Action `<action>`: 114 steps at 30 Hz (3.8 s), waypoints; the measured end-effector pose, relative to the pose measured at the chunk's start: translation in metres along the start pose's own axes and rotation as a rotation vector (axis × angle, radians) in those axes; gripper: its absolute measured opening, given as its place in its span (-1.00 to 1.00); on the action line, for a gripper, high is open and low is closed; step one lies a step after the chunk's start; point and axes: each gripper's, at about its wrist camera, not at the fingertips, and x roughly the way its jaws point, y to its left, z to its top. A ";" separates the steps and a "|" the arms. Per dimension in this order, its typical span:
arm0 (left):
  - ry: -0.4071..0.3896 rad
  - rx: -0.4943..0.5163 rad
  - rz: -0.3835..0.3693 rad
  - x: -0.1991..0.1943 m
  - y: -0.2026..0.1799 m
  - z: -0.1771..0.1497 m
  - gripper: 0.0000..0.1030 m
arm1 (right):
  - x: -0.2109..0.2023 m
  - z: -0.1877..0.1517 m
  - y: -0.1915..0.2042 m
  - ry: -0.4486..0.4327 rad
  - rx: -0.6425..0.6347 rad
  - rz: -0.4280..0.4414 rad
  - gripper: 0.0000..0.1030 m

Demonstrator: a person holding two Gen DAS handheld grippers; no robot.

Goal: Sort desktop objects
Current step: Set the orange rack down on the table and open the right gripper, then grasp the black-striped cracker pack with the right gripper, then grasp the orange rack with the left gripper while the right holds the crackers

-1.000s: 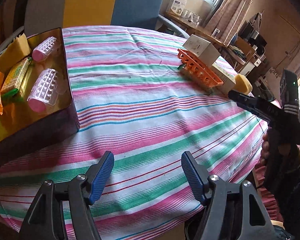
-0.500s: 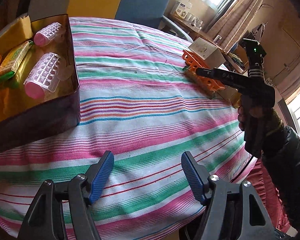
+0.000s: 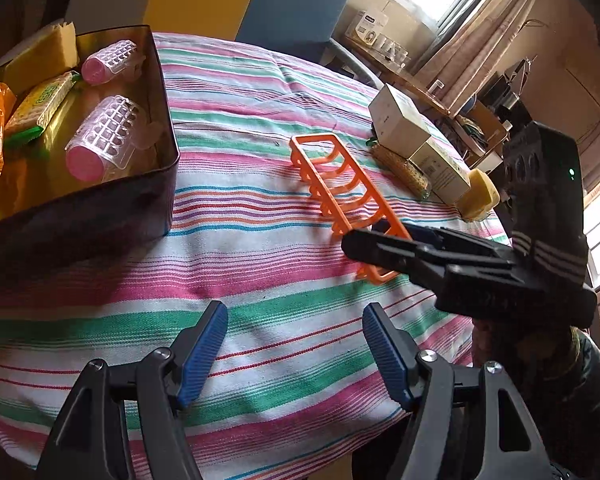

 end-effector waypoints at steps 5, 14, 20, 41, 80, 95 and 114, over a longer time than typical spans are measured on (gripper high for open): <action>-0.003 0.019 0.022 -0.002 -0.002 -0.005 0.38 | -0.014 -0.024 0.012 0.016 0.015 0.053 0.31; -0.005 0.033 0.042 0.001 -0.004 -0.005 0.41 | -0.062 -0.017 -0.059 -0.122 0.061 -0.186 0.39; 0.002 0.059 0.053 0.003 -0.010 -0.005 0.55 | -0.053 0.013 -0.103 -0.112 0.009 -0.233 0.39; -0.015 0.070 0.050 0.003 -0.010 -0.005 0.58 | -0.011 0.030 -0.099 0.041 -0.098 -0.296 -0.05; 0.147 0.143 0.317 0.091 -0.073 0.080 0.44 | -0.055 -0.076 -0.048 -0.125 0.046 -0.339 1.00; 0.047 0.165 0.303 0.067 -0.060 0.057 -0.04 | -0.050 -0.052 -0.051 -0.046 0.027 -0.361 0.05; -0.133 0.053 0.197 -0.021 -0.026 0.023 -0.04 | -0.054 -0.059 -0.017 -0.031 0.170 -0.123 -0.05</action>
